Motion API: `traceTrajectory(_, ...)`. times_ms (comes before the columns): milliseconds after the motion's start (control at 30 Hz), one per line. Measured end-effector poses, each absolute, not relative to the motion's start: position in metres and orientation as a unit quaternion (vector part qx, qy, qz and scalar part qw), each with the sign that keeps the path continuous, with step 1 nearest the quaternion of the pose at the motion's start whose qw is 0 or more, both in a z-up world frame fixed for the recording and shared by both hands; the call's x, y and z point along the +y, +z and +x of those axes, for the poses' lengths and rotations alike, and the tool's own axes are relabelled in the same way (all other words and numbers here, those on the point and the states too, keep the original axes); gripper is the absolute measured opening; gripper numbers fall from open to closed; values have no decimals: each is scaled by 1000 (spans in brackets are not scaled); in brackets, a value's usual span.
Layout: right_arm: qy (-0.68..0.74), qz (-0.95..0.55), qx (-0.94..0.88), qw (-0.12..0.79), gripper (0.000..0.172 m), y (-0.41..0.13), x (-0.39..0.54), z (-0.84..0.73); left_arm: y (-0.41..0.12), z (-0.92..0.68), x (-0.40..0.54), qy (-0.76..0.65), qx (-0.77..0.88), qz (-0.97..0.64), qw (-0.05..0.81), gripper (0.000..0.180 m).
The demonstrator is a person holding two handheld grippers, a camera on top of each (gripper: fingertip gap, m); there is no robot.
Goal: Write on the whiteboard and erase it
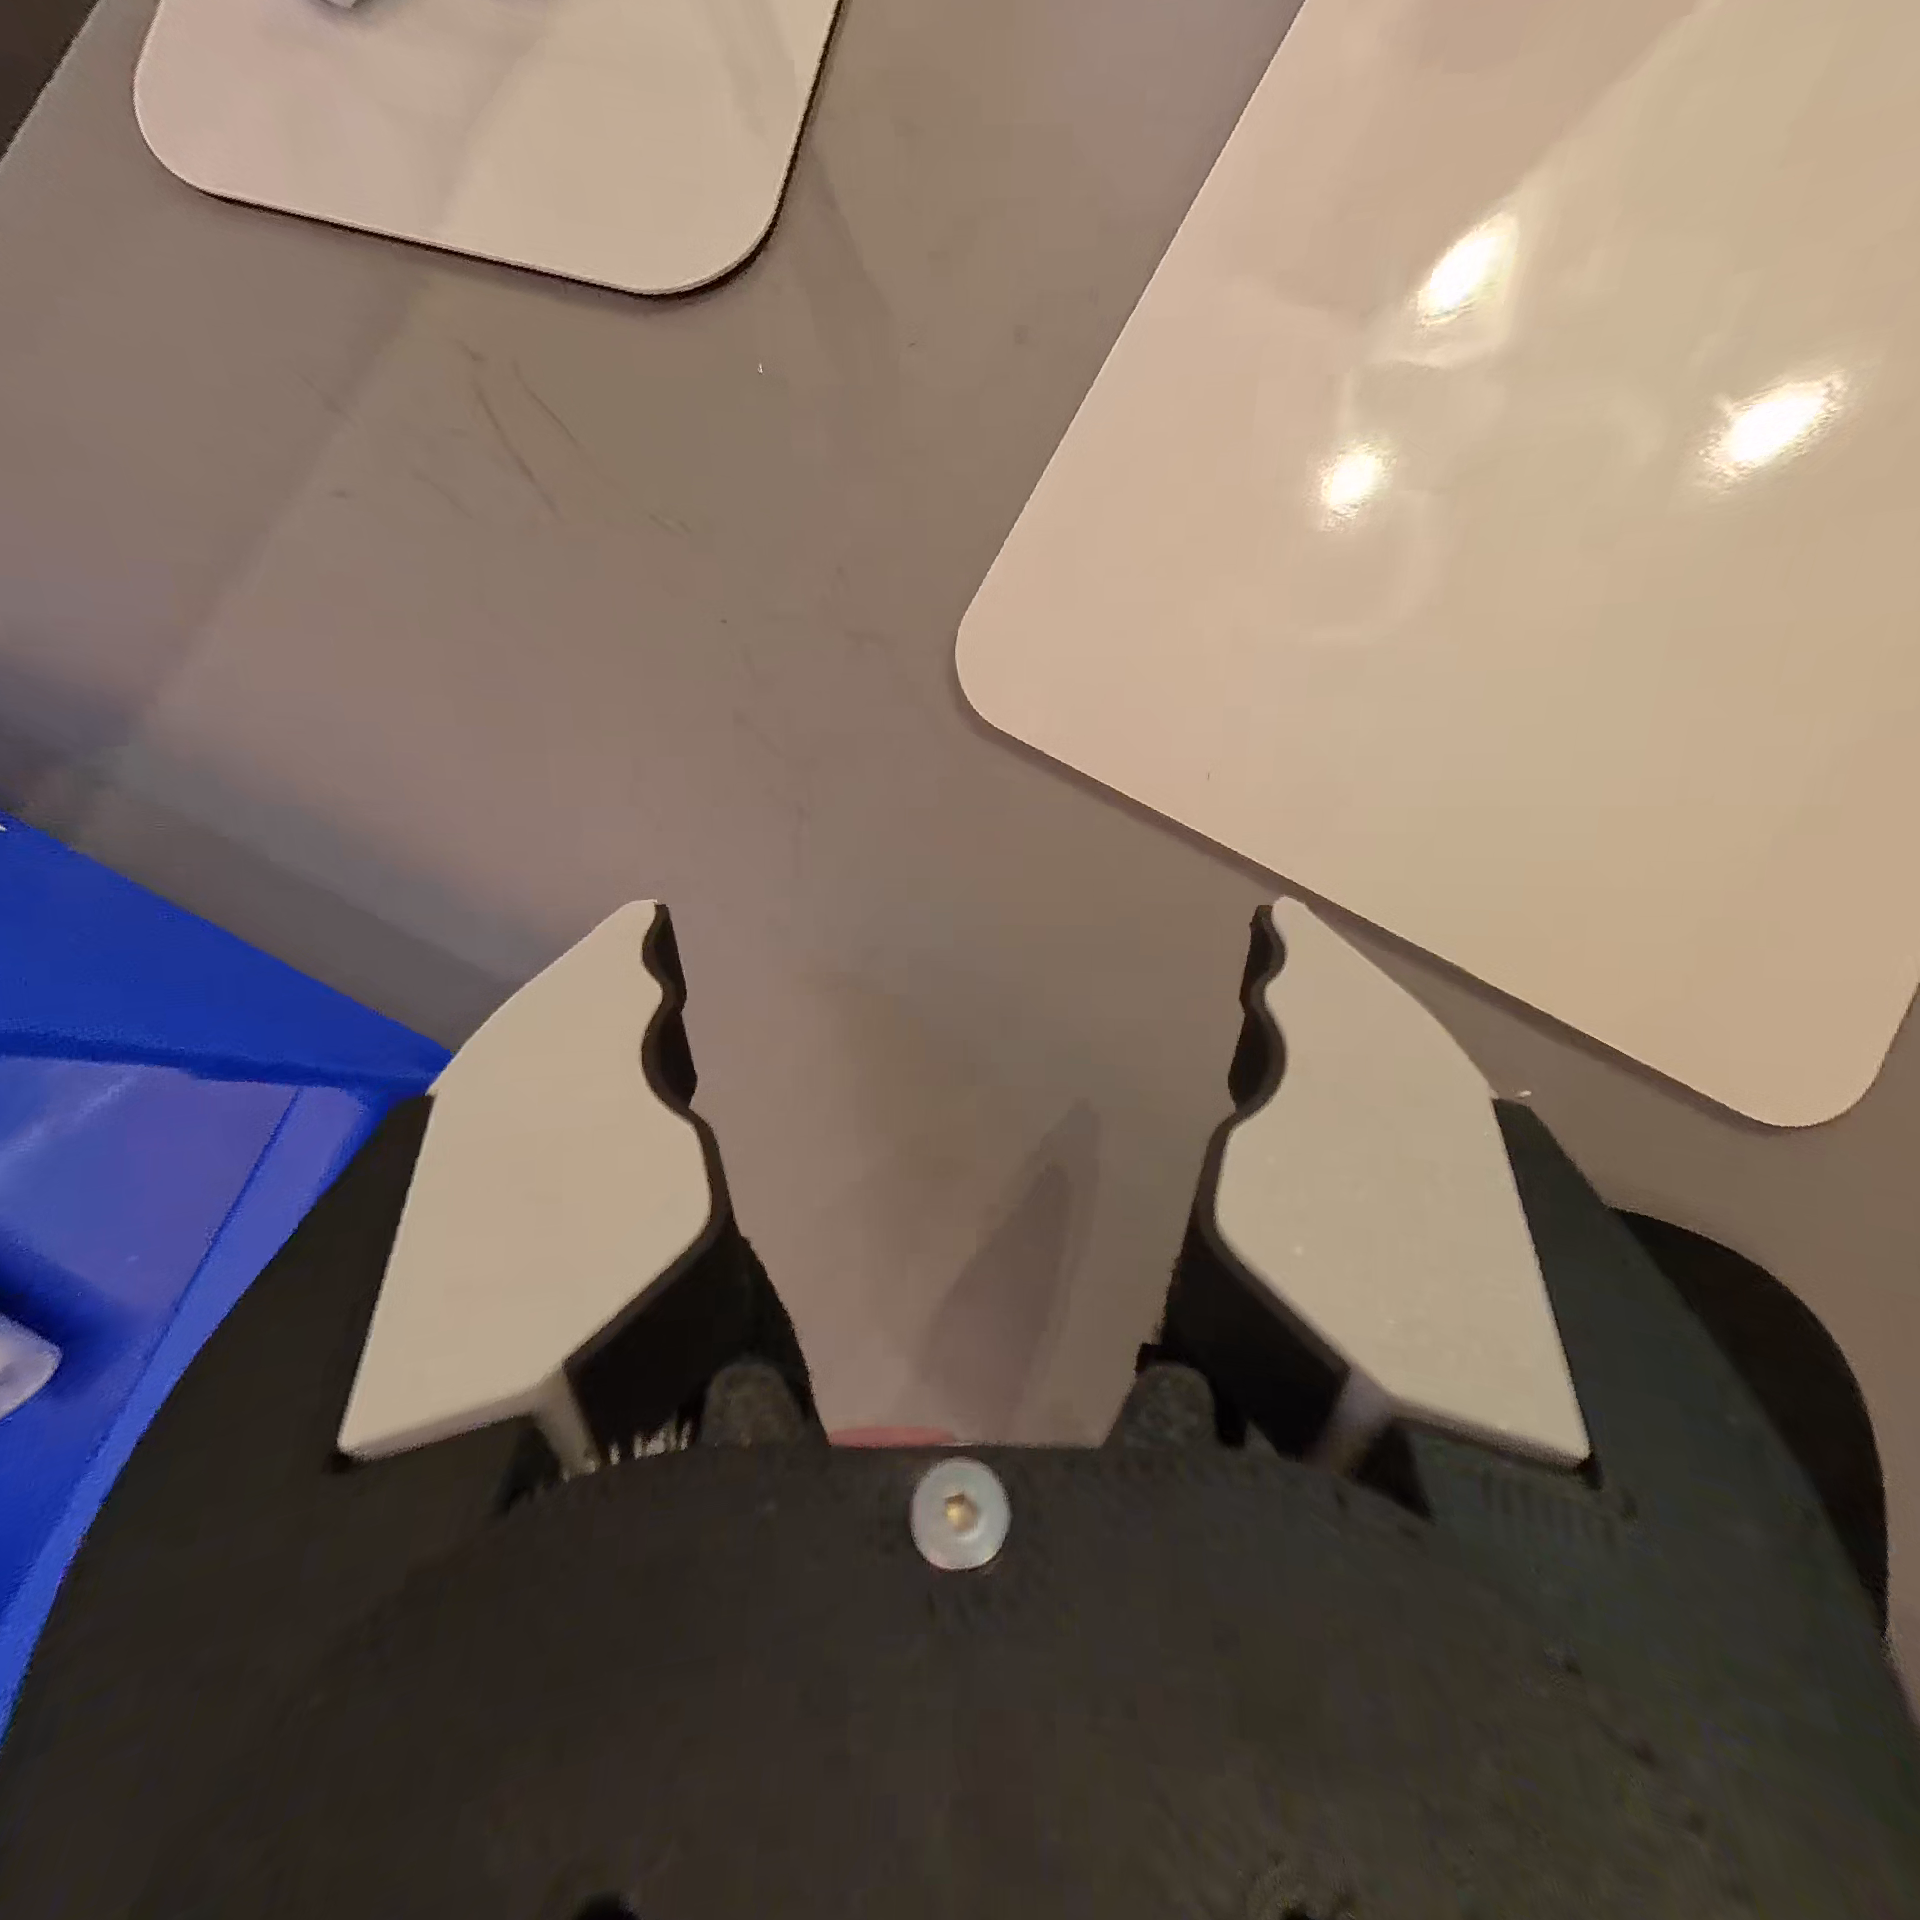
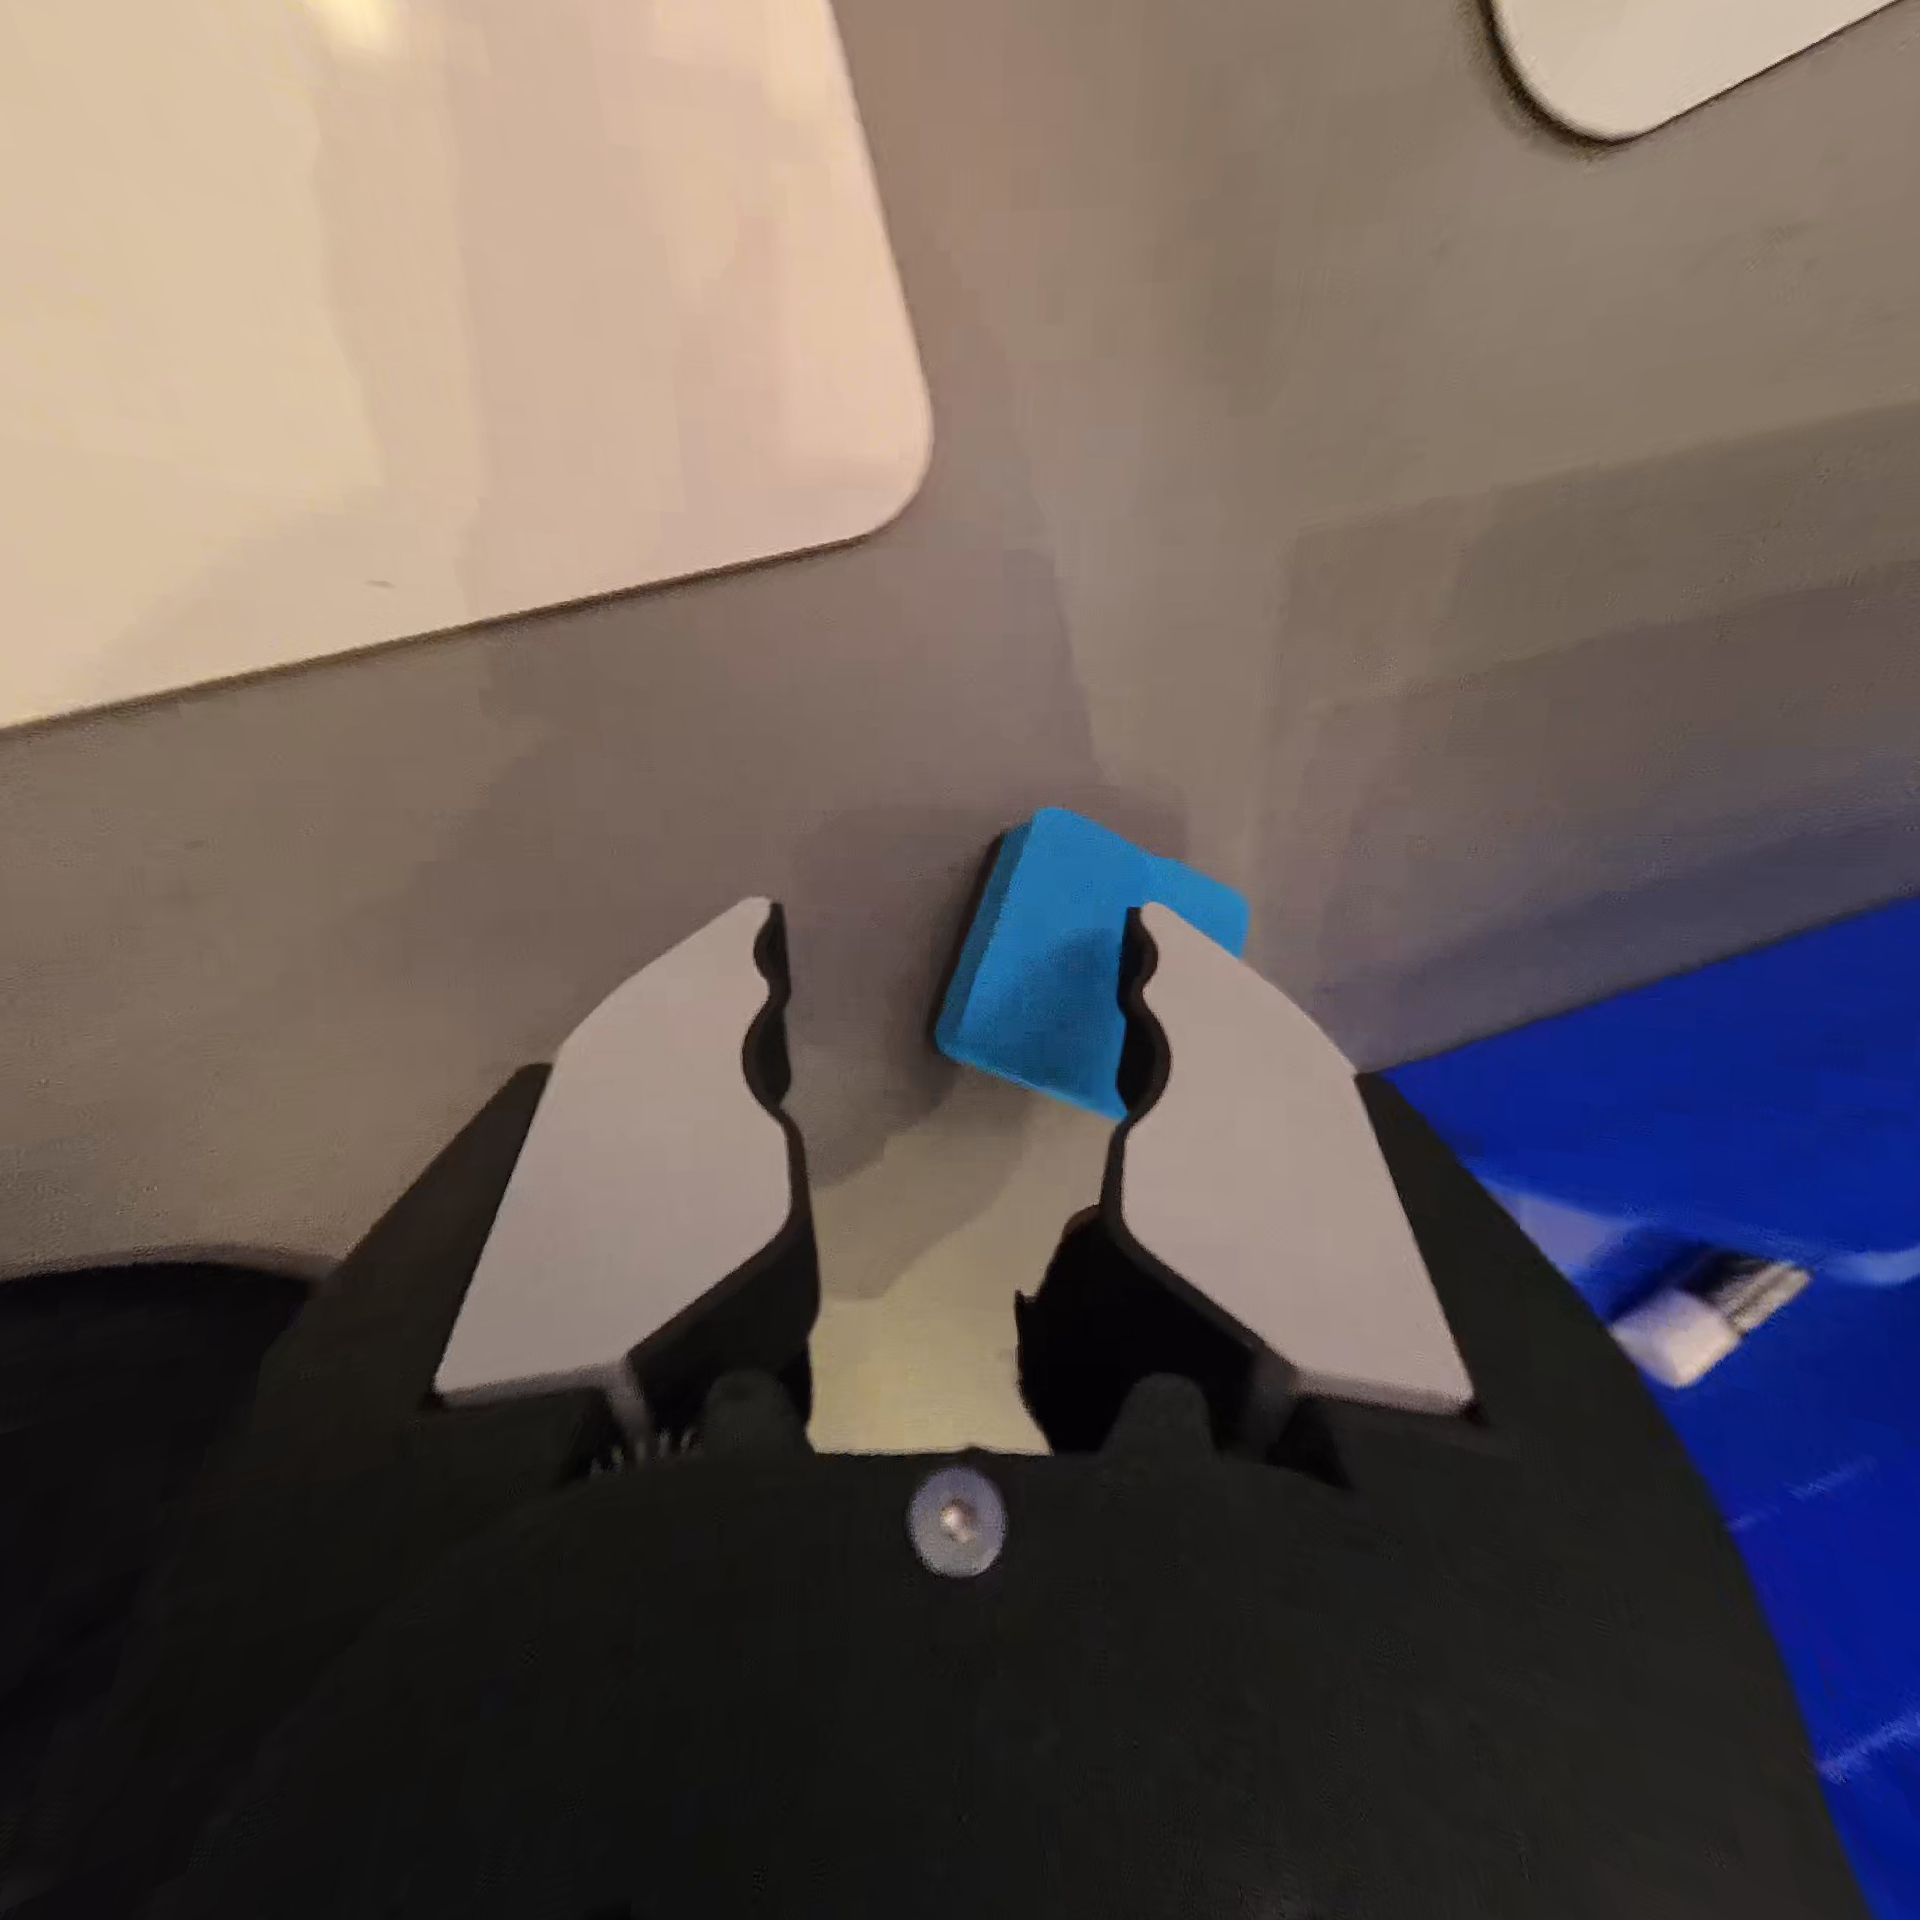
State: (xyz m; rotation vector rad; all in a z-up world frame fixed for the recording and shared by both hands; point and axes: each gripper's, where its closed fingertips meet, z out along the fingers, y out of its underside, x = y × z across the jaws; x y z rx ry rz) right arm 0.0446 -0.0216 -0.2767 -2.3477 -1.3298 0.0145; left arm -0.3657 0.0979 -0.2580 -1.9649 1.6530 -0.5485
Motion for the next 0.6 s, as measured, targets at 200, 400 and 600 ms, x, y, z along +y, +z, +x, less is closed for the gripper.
traceTrajectory(200,-27,-876,-434,210,64,-273,-31,74,-251,-354,99,-207,612,-715,266,102)
traceTrajectory(400,-20,-886,-418,198,64,-294,-17,70,-232,-368,113,-187,588,-728,299,101)
traceTrajectory(600,11,-861,-470,196,67,-293,-12,45,-192,-412,171,-127,501,-774,366,84)
